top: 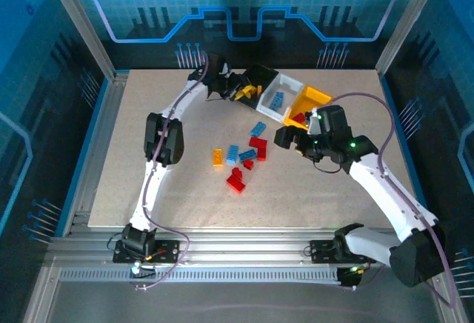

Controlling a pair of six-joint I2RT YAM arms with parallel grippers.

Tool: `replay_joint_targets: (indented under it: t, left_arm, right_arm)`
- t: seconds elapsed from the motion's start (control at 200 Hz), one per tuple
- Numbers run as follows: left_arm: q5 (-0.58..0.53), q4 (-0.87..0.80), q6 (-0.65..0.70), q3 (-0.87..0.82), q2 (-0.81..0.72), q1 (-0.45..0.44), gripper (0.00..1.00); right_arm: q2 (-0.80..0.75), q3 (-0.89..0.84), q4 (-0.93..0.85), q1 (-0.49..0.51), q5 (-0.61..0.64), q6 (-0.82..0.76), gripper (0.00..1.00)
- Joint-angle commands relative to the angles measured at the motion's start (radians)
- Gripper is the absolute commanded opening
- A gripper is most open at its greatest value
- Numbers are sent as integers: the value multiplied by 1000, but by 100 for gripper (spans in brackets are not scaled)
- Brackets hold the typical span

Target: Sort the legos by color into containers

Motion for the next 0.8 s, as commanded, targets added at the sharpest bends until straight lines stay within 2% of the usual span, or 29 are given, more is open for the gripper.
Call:
replay_joint_targets:
  t: [0.0,0.13,0.205,0.28,0.4,0.615,0.795]
  left_arm:
    - [61,207,-186,77,66,6,43]
    - [65,316,-298,131,141,5,44]
    - [62,344,-331,146,163,1,52]
    - [60,337,-330,150,167,0,55]
    - [67,319,-313,148,165,0,59]
    - [77,282,-280,123,128,1,59]
    - [83,127,-110,10,-9,0,60]
  right_arm:
    - [-55,-13,-66,6,7,30,100]
    - [-117,-49,-91,5,24,50,100]
    - [-149,-70,-90,5,33,64,100]
    - [-170,-83,-93,4,42,75,100]
    - [-178,-87,-102,4,50,77,100]
    - [-156,-94,-101,4,45,84,100]
    - [-102,-94,-67,10,21,66,100]
